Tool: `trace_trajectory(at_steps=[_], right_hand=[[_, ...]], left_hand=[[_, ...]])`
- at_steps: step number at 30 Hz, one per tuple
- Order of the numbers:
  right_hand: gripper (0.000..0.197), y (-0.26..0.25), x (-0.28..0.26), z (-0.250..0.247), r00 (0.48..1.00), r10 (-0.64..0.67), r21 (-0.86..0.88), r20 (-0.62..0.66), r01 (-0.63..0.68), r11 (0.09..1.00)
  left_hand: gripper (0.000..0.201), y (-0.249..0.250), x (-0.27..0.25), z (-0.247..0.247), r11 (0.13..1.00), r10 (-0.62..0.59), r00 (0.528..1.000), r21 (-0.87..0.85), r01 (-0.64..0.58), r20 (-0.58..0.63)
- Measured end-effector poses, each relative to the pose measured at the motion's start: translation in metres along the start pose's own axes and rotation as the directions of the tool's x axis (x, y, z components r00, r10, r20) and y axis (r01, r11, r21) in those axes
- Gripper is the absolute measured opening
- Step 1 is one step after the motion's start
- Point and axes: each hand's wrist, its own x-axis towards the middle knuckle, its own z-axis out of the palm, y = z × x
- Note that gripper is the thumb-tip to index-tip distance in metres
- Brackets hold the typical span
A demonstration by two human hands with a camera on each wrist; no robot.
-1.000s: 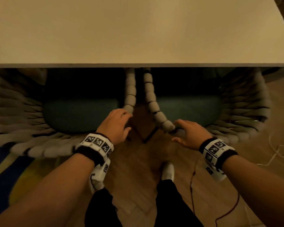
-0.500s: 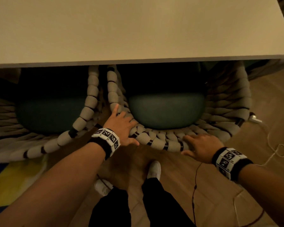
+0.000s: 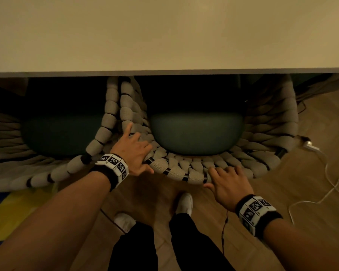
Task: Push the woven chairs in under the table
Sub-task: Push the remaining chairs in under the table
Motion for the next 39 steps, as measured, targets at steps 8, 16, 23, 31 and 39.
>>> trace_trajectory(at_steps=[8,16,23,31,39], right_hand=[[0.074,0.037,-0.015,0.000,0.998,-0.068,0.077,0.008,0.067,0.995],[0.064,0.096,-0.019,0.006,0.992,-0.014,-0.074,0.126,0.023,0.997],[0.065,0.095,-0.016,0.009,0.996,-0.005,-0.071,0.094,0.011,0.997],[0.069,0.077,-0.029,0.005,0.982,0.161,0.035,-0.100,-0.158,0.987],[0.055,0.061,-0.028,0.000,0.964,0.252,0.136,-0.088,-0.239,0.961]], left_hand=[[0.087,0.006,-0.007,0.003,1.000,-0.008,0.999,-0.009,0.008,0.043],[0.105,-0.013,0.000,0.002,0.999,-0.021,0.995,0.034,0.018,0.096],[0.111,-0.018,0.002,0.007,0.998,-0.036,0.997,0.049,0.033,0.067],[0.077,0.030,-0.027,0.012,0.955,-0.178,0.980,-0.257,0.151,-0.086],[0.052,0.065,-0.020,0.002,0.834,-0.220,0.975,-0.518,0.190,0.004]])
